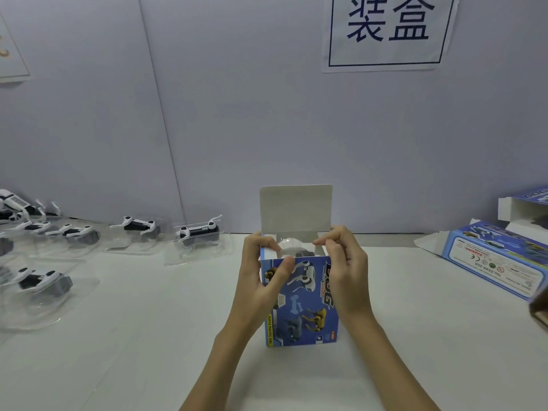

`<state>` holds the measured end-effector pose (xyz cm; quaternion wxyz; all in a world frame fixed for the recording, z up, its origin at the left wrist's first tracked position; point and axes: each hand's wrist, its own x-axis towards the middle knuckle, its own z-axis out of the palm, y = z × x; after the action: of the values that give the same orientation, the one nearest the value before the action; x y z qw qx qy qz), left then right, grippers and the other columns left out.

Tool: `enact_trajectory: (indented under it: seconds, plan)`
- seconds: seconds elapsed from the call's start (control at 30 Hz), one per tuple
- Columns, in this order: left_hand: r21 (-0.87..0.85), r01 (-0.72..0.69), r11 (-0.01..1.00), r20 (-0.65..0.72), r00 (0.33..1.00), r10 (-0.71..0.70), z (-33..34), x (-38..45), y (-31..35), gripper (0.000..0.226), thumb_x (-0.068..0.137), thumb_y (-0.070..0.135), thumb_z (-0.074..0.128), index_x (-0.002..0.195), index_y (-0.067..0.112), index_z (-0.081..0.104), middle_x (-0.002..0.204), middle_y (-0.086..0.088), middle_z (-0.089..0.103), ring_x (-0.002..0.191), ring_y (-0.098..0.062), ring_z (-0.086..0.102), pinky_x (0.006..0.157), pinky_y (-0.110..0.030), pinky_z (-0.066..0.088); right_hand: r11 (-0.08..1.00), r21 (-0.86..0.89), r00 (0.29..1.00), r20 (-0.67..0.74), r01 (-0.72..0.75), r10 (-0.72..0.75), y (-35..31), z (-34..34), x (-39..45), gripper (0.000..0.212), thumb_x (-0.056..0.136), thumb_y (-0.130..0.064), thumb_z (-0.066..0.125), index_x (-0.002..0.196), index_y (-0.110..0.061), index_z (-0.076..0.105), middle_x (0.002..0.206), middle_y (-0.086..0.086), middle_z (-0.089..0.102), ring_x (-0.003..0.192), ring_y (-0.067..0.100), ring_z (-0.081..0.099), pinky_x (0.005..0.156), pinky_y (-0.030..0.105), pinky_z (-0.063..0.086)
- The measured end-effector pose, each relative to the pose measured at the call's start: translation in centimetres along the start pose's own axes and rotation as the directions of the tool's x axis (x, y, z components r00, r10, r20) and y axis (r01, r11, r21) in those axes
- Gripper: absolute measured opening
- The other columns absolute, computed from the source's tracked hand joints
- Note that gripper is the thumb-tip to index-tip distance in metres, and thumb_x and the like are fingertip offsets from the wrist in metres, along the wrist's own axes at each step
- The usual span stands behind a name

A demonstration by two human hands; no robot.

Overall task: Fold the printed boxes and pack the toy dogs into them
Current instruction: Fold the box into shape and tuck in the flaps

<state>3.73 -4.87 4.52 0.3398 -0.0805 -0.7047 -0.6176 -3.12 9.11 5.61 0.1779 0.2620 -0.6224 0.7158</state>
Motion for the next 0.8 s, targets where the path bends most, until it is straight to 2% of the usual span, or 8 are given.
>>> enact_trajectory:
  seconds: [0.1,0.17,0.23,0.33,0.5,0.6,0.7,0.8]
  plan:
    - [0.088,-0.034,0.996,-0.073,0.997,0.041,-0.2,0.5,-0.1,0.023,0.086,0.064,0.061,0.097,0.044,0.055,0.139,0.044,0.043,0.145,-0.013,0.045,0.098,-0.055,0.056,1.0,0.023,1.0,-0.025,-0.014,0.014,-0.5,0.2,-0.1,0.023,0.095,-0.024,0.043,0.087,-0.017,0.063,0.091,-0.002,0.062,0.091,0.043,0.065,0.068,0.062,0.056]
    - [0.055,-0.032,0.998,-0.095,0.995,0.038,-0.1,0.7,0.3,0.021,0.083,0.065,0.064,0.091,0.047,0.058,0.137,0.049,0.042,0.139,0.0,0.048,0.091,-0.042,0.061,1.0,0.004,0.999,-0.041,-0.008,0.008,-0.8,0.2,-0.2,0.028,0.095,-0.023,0.043,0.091,-0.021,0.071,0.097,-0.015,0.068,0.098,0.029,0.069,0.073,0.054,0.058]
    - [-0.009,-0.04,0.999,-0.105,0.994,0.039,0.0,0.8,0.6,0.019,0.082,0.062,0.068,0.086,0.045,0.06,0.133,0.049,0.047,0.129,0.008,0.053,0.078,-0.025,0.061,1.0,-0.002,0.999,-0.031,-0.016,0.016,-0.8,0.1,-0.3,0.038,0.096,-0.025,0.042,0.111,-0.022,0.077,0.116,-0.017,0.07,0.098,0.015,0.07,0.073,0.052,0.06]
    - [-0.088,0.014,0.996,-0.079,0.997,-0.021,-0.2,0.7,0.7,0.02,0.084,0.055,0.071,0.089,0.037,0.064,0.132,0.037,0.053,0.134,-0.014,0.056,0.082,-0.041,0.063,0.997,0.052,0.998,-0.006,-0.062,0.062,-0.8,0.1,-0.4,0.039,0.102,-0.026,0.042,0.128,-0.027,0.072,0.131,-0.014,0.066,0.088,0.046,0.067,0.061,0.067,0.055]
    - [-0.078,-0.043,0.996,-0.021,0.999,0.042,-0.2,0.4,1.2,0.018,0.095,0.045,0.066,0.111,0.046,0.073,0.129,0.03,0.051,0.131,-0.003,0.055,0.077,-0.025,0.062,0.999,0.023,0.999,-0.001,-0.047,0.047,-0.7,0.0,-0.4,0.04,0.102,-0.029,0.038,0.118,-0.034,0.075,0.125,-0.021,0.063,0.105,0.018,0.069,0.066,0.048,0.063]
    - [-0.037,-0.055,0.998,-0.044,0.998,0.053,-0.1,0.5,1.0,0.009,0.093,0.046,0.066,0.096,0.043,0.073,0.127,0.031,0.05,0.13,-0.001,0.054,0.074,-0.023,0.06,0.999,0.035,0.999,0.01,-0.034,0.034,-0.4,-0.2,-0.2,0.041,0.098,-0.025,0.038,0.106,-0.022,0.078,0.123,-0.006,0.069,0.116,0.0,0.062,0.079,0.032,0.062]
    - [-0.005,-0.024,1.0,-0.057,0.998,0.024,-0.1,0.7,0.8,0.01,0.092,0.04,0.062,0.086,0.042,0.069,0.128,0.032,0.048,0.129,-0.01,0.057,0.07,-0.023,0.06,0.999,0.03,0.998,0.049,-0.041,0.04,-0.1,-0.2,0.1,0.036,0.097,-0.025,0.04,0.088,-0.023,0.075,0.102,-0.009,0.07,0.105,0.022,0.068,0.086,0.051,0.059]
    - [-0.022,-0.022,1.0,-0.082,0.996,0.02,0.0,0.9,0.6,0.021,0.094,0.04,0.057,0.088,0.023,0.068,0.127,0.031,0.05,0.125,-0.005,0.06,0.067,-0.02,0.059,0.998,0.049,0.998,0.048,-0.034,0.031,-0.1,0.0,0.1,0.037,0.098,-0.027,0.039,0.081,-0.016,0.07,0.094,-0.007,0.064,0.097,0.029,0.068,0.079,0.049,0.059]
